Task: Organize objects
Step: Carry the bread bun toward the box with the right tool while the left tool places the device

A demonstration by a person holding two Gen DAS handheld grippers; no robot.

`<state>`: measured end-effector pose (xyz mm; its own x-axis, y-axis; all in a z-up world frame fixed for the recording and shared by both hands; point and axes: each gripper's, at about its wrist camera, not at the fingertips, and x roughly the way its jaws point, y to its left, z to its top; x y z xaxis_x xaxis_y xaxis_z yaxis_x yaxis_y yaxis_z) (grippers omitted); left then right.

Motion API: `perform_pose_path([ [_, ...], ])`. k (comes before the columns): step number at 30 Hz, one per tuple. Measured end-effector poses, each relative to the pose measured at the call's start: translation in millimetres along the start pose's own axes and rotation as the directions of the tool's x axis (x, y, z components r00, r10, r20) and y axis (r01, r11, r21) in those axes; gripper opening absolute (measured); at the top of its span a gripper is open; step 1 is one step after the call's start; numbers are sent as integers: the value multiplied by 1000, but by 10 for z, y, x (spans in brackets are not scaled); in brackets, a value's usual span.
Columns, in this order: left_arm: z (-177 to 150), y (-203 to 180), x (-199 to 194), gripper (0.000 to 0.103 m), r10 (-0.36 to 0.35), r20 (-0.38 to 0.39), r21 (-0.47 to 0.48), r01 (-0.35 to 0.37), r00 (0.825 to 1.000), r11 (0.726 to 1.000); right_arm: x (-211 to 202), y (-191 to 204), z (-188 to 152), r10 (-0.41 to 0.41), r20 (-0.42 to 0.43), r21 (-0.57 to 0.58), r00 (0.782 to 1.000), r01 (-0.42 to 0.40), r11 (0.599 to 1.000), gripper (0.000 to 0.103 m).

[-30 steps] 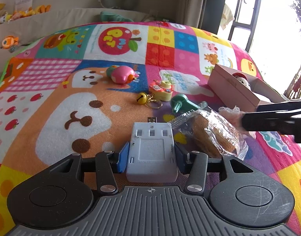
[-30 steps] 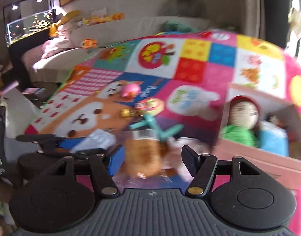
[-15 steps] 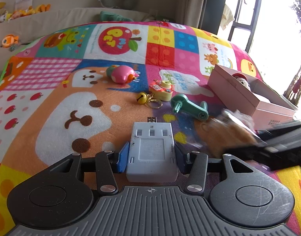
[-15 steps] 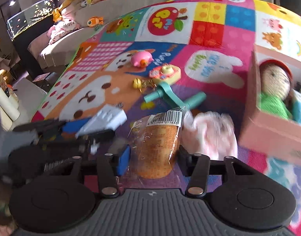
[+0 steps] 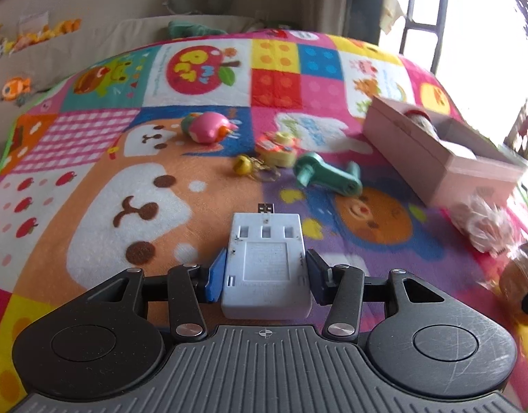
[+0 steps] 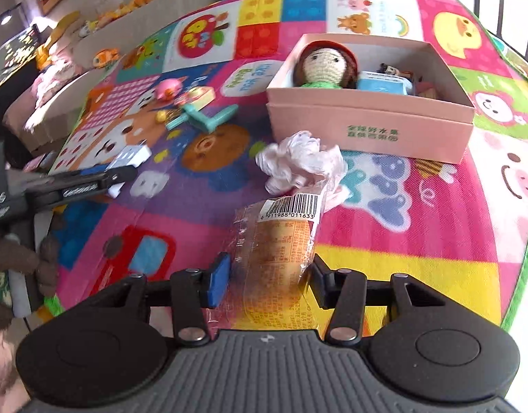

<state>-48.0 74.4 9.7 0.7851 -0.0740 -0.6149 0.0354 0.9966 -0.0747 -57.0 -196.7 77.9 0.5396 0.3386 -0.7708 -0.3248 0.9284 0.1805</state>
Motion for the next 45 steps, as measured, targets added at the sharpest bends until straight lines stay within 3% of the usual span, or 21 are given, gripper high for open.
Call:
perform_pose_path([
  [6, -126, -215, -170, 53, -12, -34, 63, 14, 999, 998, -128, 321, -79, -44, 92, -203, 995, 62, 977, 74],
  [12, -120, -265, -187, 53, -3, -58, 68, 7, 998, 998, 55, 406, -14, -161, 146, -232, 976, 192, 954, 76],
  [14, -98, -276, -180, 53, 4, -71, 63, 1, 997, 998, 88, 392, -12, -169, 147, -232, 975, 200, 952, 76],
  [16, -83, -309, -166, 53, 19, -80, 75, -13, 997, 997, 80, 388, -46, -142, 130, -250, 981, 171, 953, 65],
  [18, -73, -340, -158, 53, 35, -86, 85, -27, 996, 996, 8, 364, -91, -116, 126, -253, 985, 145, 957, 46],
  [21, -56, -361, -148, 53, 48, -97, 86, -39, 994, 996, -184, 175, -81, 20, 97, -153, 995, -4, 988, 41],
  [25, -42, -391, -151, 53, 62, -105, 86, -53, 992, 995, -481, -70, -88, 94, 164, -42, 982, -89, 995, 41],
  [29, 64, -450, -312, 52, -41, -79, 39, 45, 996, 998, -748, -292, -125, 64, 277, -7, 959, -65, 998, 41],
  [32, 409, -684, -466, 52, -120, 21, 55, 118, 993, 991, -842, -444, -167, 3, 340, 16, 940, -9, 1000, 41],
  [34, 711, -937, -461, 52, -181, 76, 80, 175, 981, 981, -859, -534, -193, -25, 369, 36, 929, 13, 999, 41],
  [37, 1115, -1369, -196, 53, -262, 103, 85, 254, 960, 963, -857, -697, -234, -17, 393, 83, 919, -17, 996, 41],
  [41, 1417, -1871, 454, 53, -293, 107, 25, 292, 950, 956, -813, -852, -260, -19, 398, 125, 917, -33, 992, 41],
  [43, 1433, -2025, 790, 53, -275, 81, -14, 277, 958, 961, -803, -927, -270, -33, 395, 143, 918, -26, 989, 41],
  [45, 1357, -2088, 1013, 54, -227, 3, -38, 227, 974, 973, -806, -989, -288, -50, 397, 156, 917, -14, 988, 41],
])
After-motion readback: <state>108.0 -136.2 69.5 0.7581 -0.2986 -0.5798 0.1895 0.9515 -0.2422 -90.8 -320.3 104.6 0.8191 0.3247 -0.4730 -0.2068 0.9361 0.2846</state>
